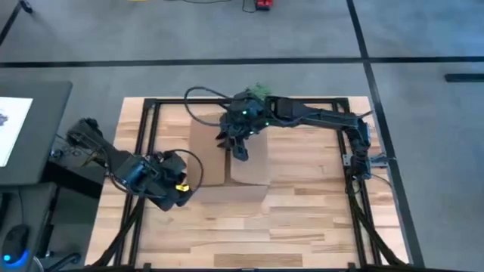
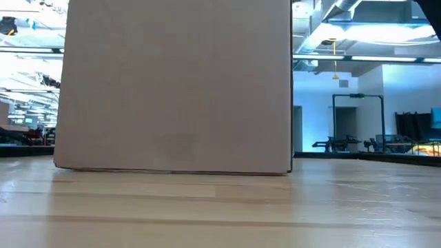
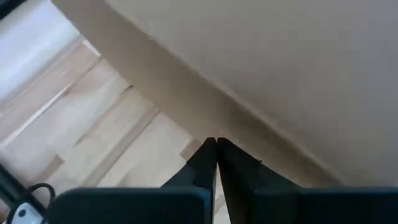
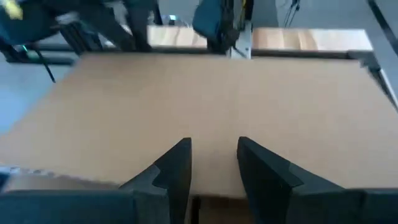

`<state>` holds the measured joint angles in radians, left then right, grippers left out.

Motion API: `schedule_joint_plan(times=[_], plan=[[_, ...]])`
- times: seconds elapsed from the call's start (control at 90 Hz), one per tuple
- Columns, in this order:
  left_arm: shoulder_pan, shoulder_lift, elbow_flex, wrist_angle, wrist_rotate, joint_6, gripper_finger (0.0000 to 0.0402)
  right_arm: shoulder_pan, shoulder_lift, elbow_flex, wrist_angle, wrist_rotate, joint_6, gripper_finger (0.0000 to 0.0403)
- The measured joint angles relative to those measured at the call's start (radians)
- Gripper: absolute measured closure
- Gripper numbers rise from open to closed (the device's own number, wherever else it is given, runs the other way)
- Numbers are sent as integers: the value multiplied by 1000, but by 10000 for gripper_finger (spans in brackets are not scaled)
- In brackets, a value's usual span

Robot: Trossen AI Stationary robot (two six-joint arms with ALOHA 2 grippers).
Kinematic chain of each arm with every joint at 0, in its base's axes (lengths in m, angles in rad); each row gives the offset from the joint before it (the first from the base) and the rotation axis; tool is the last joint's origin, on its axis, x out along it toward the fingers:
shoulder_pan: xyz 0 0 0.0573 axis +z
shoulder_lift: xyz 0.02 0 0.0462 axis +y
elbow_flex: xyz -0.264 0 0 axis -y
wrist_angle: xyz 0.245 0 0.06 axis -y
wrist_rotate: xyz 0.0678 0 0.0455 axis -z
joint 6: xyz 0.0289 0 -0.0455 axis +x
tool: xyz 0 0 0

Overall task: Wrap mug
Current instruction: Close the box

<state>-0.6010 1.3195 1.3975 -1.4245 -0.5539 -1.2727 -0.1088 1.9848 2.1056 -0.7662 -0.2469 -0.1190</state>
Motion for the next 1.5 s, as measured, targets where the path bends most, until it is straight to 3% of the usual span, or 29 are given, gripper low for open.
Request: schedule_joint_plan(times=[0.189, 0.367, 0.622, 1.011, 1.233, 1.5], plan=[[-6, -25, 7, -1, -12, -30, 402, 9, 52, 3, 6, 3, -44, 281], [-20, -37, 94, -12, -2, -26, 402, 9, 83, 5, 30, -7, -70, 291], [-80, -45, 208, -2, -114, -11, 402, -17, 110, 3, 91, -131, -82, 332], [-130, -50, 218, -49, -191, -77, 402, -50, 179, 2, 302, -269, -25, 375], [-150, -50, 218, -110, -205, -145, 402, -48, 181, 0, 348, -249, -15, 401], [-179, -52, 153, -145, -134, -272, 402, -49, 180, 3, 278, -210, -77, 403]])
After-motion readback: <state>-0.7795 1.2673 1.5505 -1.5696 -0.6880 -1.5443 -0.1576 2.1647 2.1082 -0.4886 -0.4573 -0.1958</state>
